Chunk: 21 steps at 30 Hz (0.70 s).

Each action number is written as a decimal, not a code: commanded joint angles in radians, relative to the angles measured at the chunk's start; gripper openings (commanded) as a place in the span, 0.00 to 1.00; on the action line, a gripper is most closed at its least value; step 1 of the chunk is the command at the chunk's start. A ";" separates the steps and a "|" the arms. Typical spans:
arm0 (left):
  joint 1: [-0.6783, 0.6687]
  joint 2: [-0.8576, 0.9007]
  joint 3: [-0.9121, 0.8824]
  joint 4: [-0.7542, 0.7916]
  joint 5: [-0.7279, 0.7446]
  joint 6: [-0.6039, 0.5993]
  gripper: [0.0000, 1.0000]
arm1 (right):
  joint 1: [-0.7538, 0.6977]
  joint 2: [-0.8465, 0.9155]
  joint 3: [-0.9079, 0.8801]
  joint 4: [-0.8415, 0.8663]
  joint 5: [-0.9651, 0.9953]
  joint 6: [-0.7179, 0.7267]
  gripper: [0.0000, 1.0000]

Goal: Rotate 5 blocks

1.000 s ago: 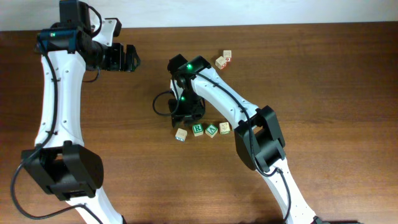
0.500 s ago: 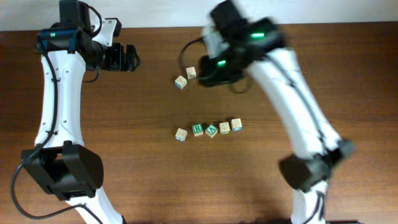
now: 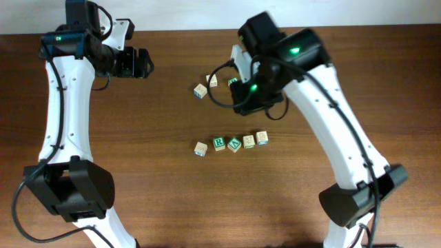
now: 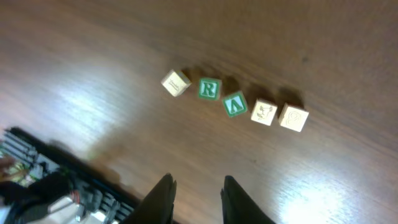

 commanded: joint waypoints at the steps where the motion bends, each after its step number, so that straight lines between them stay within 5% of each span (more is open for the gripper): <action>1: -0.003 0.000 0.057 -0.018 -0.036 0.016 0.68 | 0.034 -0.013 -0.219 0.161 -0.034 0.039 0.25; 6: 0.017 -0.013 0.227 -0.112 -0.099 -0.013 0.74 | 0.128 -0.022 -0.516 0.455 -0.131 0.045 0.40; 12: 0.019 -0.014 0.324 -0.124 -0.102 -0.127 0.75 | 0.240 0.037 -0.526 0.537 -0.159 0.088 0.46; 15: 0.019 -0.013 0.320 -0.122 -0.121 -0.143 0.77 | 0.288 0.094 -0.526 0.547 -0.132 0.088 0.40; 21: 0.018 -0.013 0.320 -0.138 -0.173 -0.142 0.99 | 0.306 0.186 -0.526 0.602 -0.074 0.142 0.24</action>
